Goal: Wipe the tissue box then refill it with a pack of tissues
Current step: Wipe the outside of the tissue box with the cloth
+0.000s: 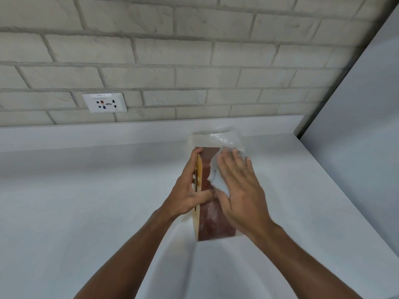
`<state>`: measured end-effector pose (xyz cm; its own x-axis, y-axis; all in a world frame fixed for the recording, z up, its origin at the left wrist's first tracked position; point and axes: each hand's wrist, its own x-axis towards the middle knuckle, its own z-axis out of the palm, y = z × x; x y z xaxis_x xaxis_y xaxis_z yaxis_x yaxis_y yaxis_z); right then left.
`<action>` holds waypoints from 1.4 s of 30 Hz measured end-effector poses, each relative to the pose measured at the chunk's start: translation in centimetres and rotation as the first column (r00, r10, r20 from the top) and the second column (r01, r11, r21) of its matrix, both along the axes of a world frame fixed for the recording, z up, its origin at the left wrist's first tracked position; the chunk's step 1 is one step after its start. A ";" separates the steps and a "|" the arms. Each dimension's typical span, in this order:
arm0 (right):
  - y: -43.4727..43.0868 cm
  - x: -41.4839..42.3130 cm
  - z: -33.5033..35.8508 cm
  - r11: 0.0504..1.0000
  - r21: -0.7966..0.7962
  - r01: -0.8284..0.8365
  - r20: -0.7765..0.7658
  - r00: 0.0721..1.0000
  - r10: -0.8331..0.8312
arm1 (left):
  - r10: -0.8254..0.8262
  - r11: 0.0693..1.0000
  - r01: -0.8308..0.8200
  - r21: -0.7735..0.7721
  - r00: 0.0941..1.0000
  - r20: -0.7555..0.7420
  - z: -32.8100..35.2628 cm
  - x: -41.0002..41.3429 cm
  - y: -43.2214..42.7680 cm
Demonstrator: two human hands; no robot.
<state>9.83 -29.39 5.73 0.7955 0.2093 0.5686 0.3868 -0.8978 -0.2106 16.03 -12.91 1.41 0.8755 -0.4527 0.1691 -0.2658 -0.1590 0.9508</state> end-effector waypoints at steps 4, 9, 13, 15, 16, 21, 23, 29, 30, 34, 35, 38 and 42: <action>-1.8 0.3 0.1 0.991 -0.073 -0.110 -0.014 0.994 0.110 | -0.006 1.000 0.006 -0.018 1.000 0.010 -0.1 0.0 0.0; -2.5 0.8 0.0 0.968 0.250 0.005 -0.078 0.997 0.016 | 0.005 0.993 -0.008 -0.117 1.000 -0.026 -0.1 -0.7 -0.2; -2.9 0.5 -0.5 0.962 0.270 -0.035 -0.053 0.997 0.051 | 0.045 0.939 -0.108 -0.325 0.980 -0.195 0.9 -0.6 -0.7; -2.9 0.5 -0.4 0.956 0.293 -0.014 -0.057 0.998 0.032 | 0.079 0.952 -0.130 -0.275 0.978 -0.192 1.1 -0.3 -0.9; -2.9 0.5 -0.3 0.949 0.314 -0.013 -0.064 0.997 0.035 | 0.116 0.965 -0.144 -0.219 0.984 -0.137 1.3 -0.2 -0.8; -3.1 0.7 -0.1 0.913 0.404 -0.045 -0.088 0.992 0.088 | 0.028 0.944 -0.215 0.250 0.806 0.591 2.1 1.7 1.6; -3.0 0.7 -0.4 0.918 0.391 -0.057 -0.053 0.995 0.084 | -0.031 0.945 -0.152 0.289 0.840 0.542 2.1 1.7 1.9; -0.9 -1.4 -2.1 0.998 0.053 -0.046 0.126 0.991 0.039 | 0.075 0.986 -0.146 0.084 0.828 0.556 1.3 0.4 0.9; -0.8 -2.1 -2.7 0.996 -0.047 -0.080 0.145 0.986 0.086 | 0.083 0.988 -0.143 0.063 0.824 0.560 1.3 0.2 0.8; -2.7 -2.4 -4.1 0.983 -0.172 -0.068 0.125 0.988 0.090 | 0.118 0.984 -0.169 0.054 0.851 0.512 1.0 0.6 0.8; -2.7 -2.4 -4.2 0.997 -0.070 -0.021 0.106 0.994 0.028 | 0.130 0.982 -0.178 0.054 0.861 0.492 1.0 0.7 0.8; -0.8 -3.2 -4.6 0.993 0.115 0.022 0.044 0.999 -0.027 | 0.159 0.979 -0.202 0.031 0.850 0.503 0.5 0.7 0.6; -0.5 -3.2 -5.1 0.996 0.082 0.025 0.040 0.999 -0.028 | 0.198 0.973 -0.231 0.003 0.840 0.506 0.1 0.6 0.4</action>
<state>6.58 -29.92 0.62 0.7756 0.1399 0.6156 0.3731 -0.8882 -0.2681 16.64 -12.52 1.47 0.7567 -0.2876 0.5871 -0.6537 -0.3210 0.6853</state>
